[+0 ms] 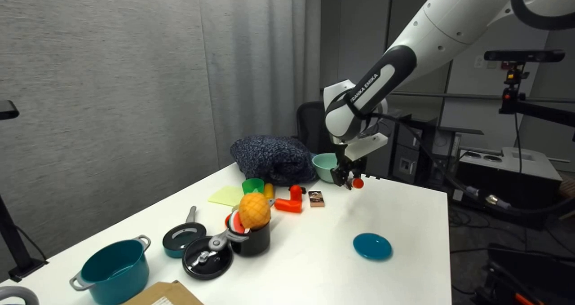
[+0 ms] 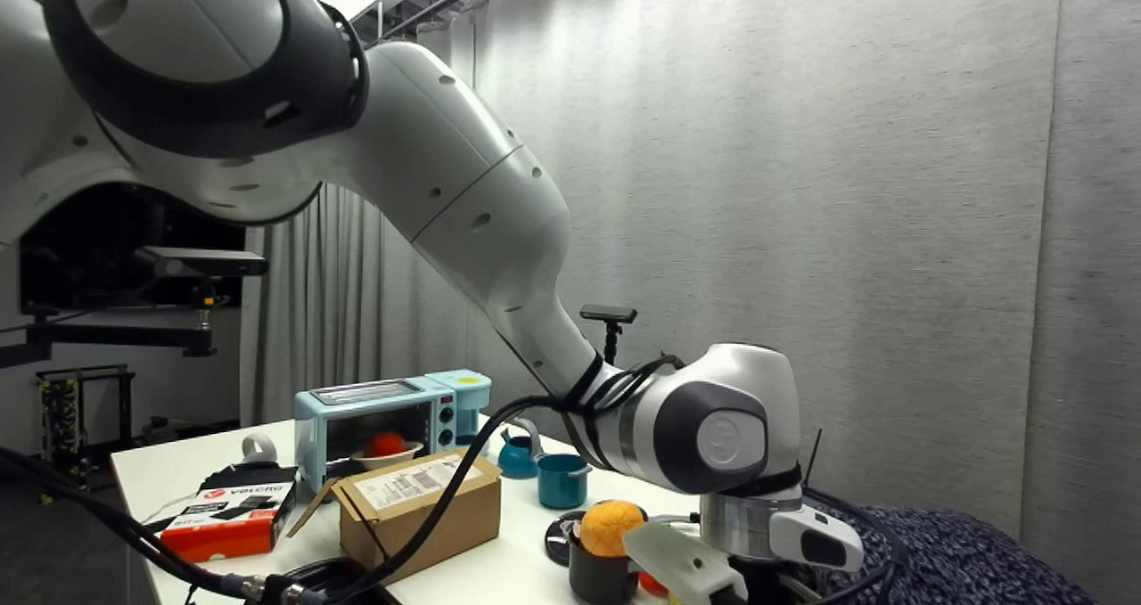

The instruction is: Move the orange bottle to the left

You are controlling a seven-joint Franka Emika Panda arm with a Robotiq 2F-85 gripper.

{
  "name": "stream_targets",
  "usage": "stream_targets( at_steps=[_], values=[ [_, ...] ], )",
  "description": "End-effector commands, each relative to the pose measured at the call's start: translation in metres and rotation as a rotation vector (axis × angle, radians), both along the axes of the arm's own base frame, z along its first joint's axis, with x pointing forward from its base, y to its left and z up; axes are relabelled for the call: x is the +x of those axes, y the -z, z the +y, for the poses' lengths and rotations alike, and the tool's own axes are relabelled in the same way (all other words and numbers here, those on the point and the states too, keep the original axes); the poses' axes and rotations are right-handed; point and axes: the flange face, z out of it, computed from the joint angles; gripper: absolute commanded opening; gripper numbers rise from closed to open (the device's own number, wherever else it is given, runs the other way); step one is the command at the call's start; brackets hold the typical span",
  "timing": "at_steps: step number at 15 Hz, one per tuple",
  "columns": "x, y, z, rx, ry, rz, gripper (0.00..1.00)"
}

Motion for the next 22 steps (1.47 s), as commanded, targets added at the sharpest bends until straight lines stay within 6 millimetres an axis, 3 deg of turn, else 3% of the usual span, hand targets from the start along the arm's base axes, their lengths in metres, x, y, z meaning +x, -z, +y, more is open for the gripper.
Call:
stream_targets(
  at_steps=[1, 3, 4, 11, 12, 22],
  values=[
    [-0.006, -0.029, -0.009, 0.020, 0.014, -0.003, 0.12],
    [-0.005, -0.029, -0.011, -0.002, 0.029, -0.023, 0.12],
    [-0.002, -0.026, -0.010, 0.004, 0.023, -0.015, 0.37],
    [-0.003, -0.026, -0.010, 0.003, 0.025, -0.014, 0.37],
    [-0.003, -0.026, -0.010, 0.003, 0.025, -0.014, 0.12],
    [0.008, 0.022, 0.007, -0.152, 0.156, -0.253, 0.12]
  ],
)
